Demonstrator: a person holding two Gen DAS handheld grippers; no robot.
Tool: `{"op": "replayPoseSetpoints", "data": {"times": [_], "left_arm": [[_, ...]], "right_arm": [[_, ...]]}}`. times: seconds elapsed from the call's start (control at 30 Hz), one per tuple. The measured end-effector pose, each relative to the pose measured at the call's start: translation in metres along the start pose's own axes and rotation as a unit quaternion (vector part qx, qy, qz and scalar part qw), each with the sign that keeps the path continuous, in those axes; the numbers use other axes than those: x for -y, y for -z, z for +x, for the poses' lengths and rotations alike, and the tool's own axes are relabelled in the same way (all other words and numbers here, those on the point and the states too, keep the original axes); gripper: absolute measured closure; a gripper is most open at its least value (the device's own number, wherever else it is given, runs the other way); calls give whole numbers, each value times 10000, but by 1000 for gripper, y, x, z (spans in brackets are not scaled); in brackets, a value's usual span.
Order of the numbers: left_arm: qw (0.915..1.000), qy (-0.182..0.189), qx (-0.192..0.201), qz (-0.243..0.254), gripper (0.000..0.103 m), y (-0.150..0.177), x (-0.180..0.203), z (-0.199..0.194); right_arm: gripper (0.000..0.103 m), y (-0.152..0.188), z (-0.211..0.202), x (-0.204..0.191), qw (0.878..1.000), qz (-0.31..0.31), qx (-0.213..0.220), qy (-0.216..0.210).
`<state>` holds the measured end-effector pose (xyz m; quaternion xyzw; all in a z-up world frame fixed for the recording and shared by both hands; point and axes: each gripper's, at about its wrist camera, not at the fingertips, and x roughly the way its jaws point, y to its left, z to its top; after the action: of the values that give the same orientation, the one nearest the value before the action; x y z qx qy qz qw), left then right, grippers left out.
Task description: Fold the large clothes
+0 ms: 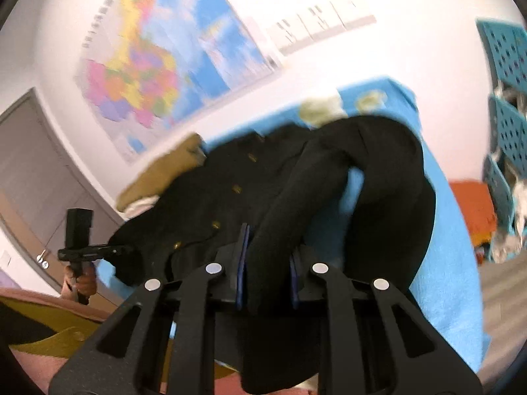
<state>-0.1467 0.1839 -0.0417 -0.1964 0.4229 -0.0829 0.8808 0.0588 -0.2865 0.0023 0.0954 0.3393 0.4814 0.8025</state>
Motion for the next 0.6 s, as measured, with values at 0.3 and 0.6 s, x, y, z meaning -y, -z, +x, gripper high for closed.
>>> {"op": "replayPoseSetpoints", "data": {"times": [0.3, 0.6], "left_arm": [[9952, -522, -790, 252, 84, 29, -2, 26], [9860, -546, 783, 1370, 35, 8, 36, -43]], "right_arm": [[60, 26, 21, 28, 9926, 123, -843, 870], [39, 19, -12, 69, 9875, 598, -181, 1448]]}}
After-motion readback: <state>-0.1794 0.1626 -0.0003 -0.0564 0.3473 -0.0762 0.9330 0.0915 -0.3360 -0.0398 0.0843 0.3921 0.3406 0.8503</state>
